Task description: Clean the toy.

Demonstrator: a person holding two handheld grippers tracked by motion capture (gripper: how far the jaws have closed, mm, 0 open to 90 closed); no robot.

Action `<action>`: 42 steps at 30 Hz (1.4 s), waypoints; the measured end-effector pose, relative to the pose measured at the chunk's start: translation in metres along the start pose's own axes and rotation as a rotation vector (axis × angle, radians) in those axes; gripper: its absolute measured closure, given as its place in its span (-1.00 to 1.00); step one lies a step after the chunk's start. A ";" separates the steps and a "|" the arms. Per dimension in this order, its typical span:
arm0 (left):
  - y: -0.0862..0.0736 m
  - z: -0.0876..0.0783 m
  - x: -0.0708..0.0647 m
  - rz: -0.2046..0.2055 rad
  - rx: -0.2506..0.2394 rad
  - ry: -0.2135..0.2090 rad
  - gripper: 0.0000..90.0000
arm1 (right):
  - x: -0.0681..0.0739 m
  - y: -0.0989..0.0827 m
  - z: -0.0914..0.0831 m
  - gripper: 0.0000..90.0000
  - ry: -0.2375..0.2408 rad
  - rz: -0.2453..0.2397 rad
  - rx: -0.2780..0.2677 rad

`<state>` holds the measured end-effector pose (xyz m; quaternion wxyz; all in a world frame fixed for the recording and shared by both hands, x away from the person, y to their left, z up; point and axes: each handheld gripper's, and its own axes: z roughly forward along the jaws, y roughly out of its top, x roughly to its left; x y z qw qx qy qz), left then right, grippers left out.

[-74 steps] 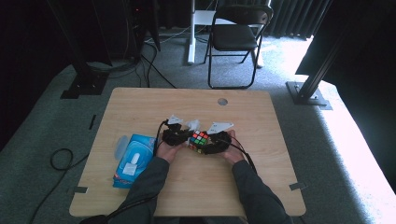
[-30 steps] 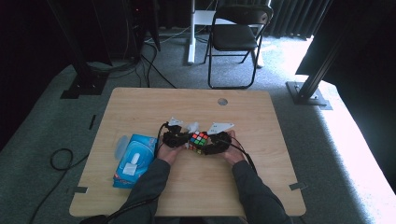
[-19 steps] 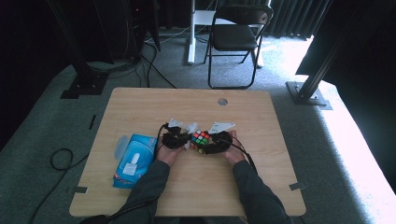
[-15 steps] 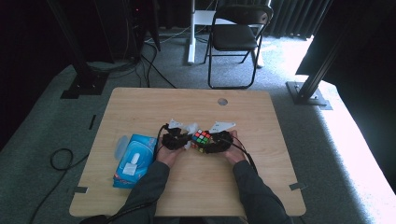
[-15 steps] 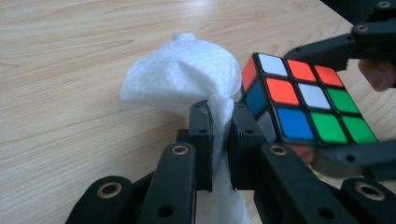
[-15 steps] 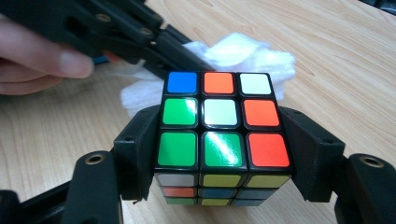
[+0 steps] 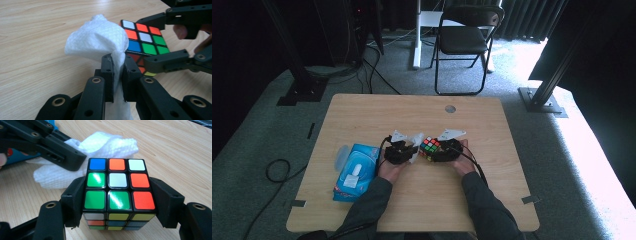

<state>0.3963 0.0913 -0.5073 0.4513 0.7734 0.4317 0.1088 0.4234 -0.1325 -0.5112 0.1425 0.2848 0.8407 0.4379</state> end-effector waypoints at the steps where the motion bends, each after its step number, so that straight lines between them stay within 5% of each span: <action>1: -0.001 0.000 -0.001 0.002 0.000 -0.003 0.82 | 0.000 0.000 0.000 -0.24 -0.004 0.000 0.000; 25: -0.014 0.013 -0.021 0.079 0.053 -0.076 0.81 | -0.001 0.006 0.003 -0.24 -0.032 0.056 -0.031; 35: -0.012 0.020 -0.040 0.149 0.061 -0.108 0.81 | 0.000 0.008 0.005 -0.24 -0.046 0.059 -0.029; 42: -0.009 0.019 -0.040 0.164 0.059 -0.104 0.81 | 0.000 0.007 0.005 -0.24 -0.040 0.063 -0.031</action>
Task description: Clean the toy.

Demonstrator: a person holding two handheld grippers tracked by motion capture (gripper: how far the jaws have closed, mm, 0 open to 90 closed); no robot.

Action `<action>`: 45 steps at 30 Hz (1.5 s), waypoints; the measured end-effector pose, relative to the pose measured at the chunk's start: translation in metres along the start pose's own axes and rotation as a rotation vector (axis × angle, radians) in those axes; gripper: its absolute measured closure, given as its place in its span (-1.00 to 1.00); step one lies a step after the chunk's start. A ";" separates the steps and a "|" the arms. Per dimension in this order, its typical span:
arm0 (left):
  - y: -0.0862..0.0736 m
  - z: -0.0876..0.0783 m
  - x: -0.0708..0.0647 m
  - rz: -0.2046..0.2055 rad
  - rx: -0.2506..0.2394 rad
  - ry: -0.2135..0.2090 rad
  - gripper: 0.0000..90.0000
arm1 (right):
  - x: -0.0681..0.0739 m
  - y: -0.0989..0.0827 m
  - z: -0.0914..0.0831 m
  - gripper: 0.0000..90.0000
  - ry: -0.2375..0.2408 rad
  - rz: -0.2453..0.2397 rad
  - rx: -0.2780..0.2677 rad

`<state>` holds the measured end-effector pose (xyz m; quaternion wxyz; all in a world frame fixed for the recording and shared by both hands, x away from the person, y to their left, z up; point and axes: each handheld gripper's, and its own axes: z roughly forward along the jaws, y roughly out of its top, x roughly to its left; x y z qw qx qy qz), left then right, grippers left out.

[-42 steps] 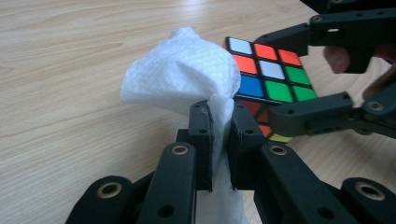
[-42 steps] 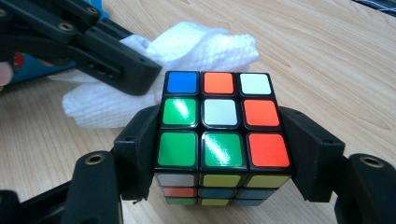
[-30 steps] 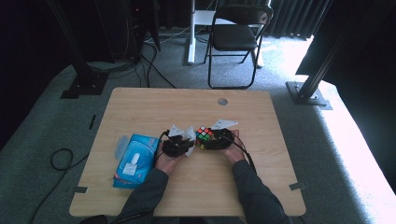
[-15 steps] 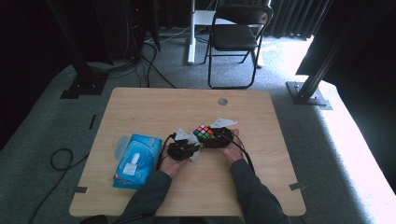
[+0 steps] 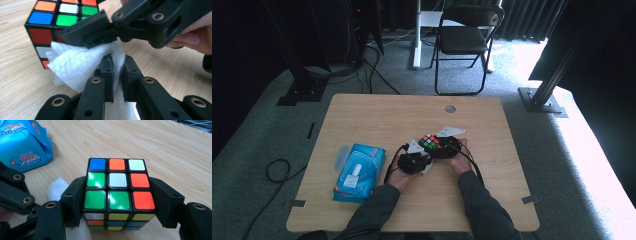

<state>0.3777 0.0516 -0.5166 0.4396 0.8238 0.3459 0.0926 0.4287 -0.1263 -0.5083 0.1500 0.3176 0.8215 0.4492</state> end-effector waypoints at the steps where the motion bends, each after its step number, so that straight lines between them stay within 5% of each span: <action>1: 0.000 -0.001 0.001 -0.003 -0.002 0.003 0.81 | 0.000 0.000 0.000 -0.24 -0.001 0.000 -0.002; 10: 0.000 -0.006 0.012 -0.022 -0.001 0.042 0.81 | -0.001 0.001 -0.002 -0.24 -0.001 0.001 -0.004; 24: 0.001 -0.020 0.031 -0.130 -0.061 0.120 0.80 | 0.000 -0.001 -0.002 -0.24 0.014 -0.011 0.009; 45: -0.002 -0.010 0.023 -0.089 -0.018 0.081 0.81 | 0.000 0.002 -0.002 -0.24 0.009 -0.009 -0.001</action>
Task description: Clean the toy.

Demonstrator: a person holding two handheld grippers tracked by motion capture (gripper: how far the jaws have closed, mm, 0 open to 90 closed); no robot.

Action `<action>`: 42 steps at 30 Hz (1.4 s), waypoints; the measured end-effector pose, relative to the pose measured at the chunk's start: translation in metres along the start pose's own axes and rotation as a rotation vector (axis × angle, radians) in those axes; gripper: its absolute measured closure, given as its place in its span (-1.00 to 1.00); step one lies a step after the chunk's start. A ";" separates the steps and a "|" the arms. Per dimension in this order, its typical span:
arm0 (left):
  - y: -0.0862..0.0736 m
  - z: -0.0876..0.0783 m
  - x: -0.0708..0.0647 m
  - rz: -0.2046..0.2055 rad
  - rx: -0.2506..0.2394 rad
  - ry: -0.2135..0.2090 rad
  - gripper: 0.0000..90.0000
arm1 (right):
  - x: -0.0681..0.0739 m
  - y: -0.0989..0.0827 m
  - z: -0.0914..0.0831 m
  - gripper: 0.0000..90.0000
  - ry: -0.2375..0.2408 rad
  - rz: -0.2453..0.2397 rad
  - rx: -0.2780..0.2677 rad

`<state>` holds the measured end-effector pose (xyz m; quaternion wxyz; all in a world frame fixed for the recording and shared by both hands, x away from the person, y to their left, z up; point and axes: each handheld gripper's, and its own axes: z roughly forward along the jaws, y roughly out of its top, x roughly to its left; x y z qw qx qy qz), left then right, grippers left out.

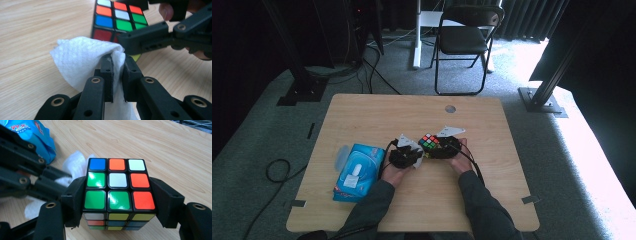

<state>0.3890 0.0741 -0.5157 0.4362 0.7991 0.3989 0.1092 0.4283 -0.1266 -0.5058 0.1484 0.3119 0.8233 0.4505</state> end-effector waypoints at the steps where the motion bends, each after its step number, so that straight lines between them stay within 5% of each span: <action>1: -0.001 0.001 -0.001 0.003 0.001 -0.002 0.80 | 0.000 0.000 0.000 -0.24 0.000 0.002 -0.001; 17: -0.003 0.005 -0.010 0.021 0.011 -0.037 0.81 | 0.000 0.002 0.002 -0.24 -0.013 0.009 0.000; 36: -0.004 0.011 -0.042 0.167 0.054 -0.203 0.80 | 0.000 0.004 0.003 -0.24 -0.027 0.008 0.001; 42: -0.005 0.012 -0.042 0.184 0.061 -0.215 0.80 | -0.001 0.004 0.003 -0.24 -0.030 0.012 -0.001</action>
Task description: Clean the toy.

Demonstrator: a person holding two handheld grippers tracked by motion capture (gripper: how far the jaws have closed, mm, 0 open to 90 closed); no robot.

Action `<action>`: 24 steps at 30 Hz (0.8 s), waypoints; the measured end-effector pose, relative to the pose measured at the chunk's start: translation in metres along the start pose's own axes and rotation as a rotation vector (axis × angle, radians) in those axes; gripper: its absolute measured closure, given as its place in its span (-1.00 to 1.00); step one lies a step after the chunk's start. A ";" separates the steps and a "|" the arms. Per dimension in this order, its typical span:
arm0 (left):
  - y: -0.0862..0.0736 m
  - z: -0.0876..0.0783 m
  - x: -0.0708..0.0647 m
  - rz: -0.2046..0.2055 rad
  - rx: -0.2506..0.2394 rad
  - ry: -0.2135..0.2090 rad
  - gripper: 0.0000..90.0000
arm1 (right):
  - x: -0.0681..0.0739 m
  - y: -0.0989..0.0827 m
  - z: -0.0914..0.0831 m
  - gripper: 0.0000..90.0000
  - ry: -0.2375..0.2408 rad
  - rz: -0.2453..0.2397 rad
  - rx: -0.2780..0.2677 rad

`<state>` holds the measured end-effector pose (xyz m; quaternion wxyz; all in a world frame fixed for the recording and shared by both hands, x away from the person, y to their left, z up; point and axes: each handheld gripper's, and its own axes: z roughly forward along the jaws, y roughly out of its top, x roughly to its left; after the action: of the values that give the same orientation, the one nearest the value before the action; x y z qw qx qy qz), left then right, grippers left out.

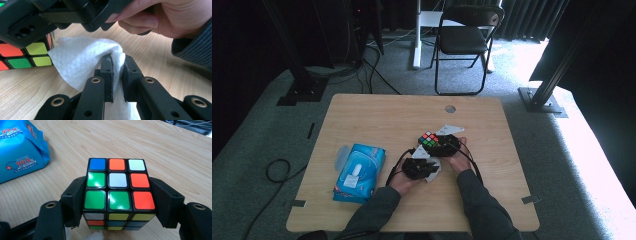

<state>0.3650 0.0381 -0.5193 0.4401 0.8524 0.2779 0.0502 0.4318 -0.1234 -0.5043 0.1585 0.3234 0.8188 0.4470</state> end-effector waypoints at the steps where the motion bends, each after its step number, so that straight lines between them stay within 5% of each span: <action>1: 0.000 0.000 0.001 -0.001 0.006 0.007 0.80 | 0.000 0.000 0.000 -0.24 0.001 0.002 -0.001; 13: -0.004 -0.006 0.021 -0.077 -0.015 0.104 0.80 | 0.001 -0.001 0.000 -0.24 0.007 0.005 0.000; 24: -0.002 -0.005 0.025 -0.107 -0.043 0.142 0.80 | 0.003 0.000 0.001 -0.24 0.017 0.009 -0.003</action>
<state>0.3829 0.0558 -0.5219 0.4395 0.8210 0.3523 0.0931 0.4302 -0.1208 -0.5053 0.1500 0.3229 0.8180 0.4518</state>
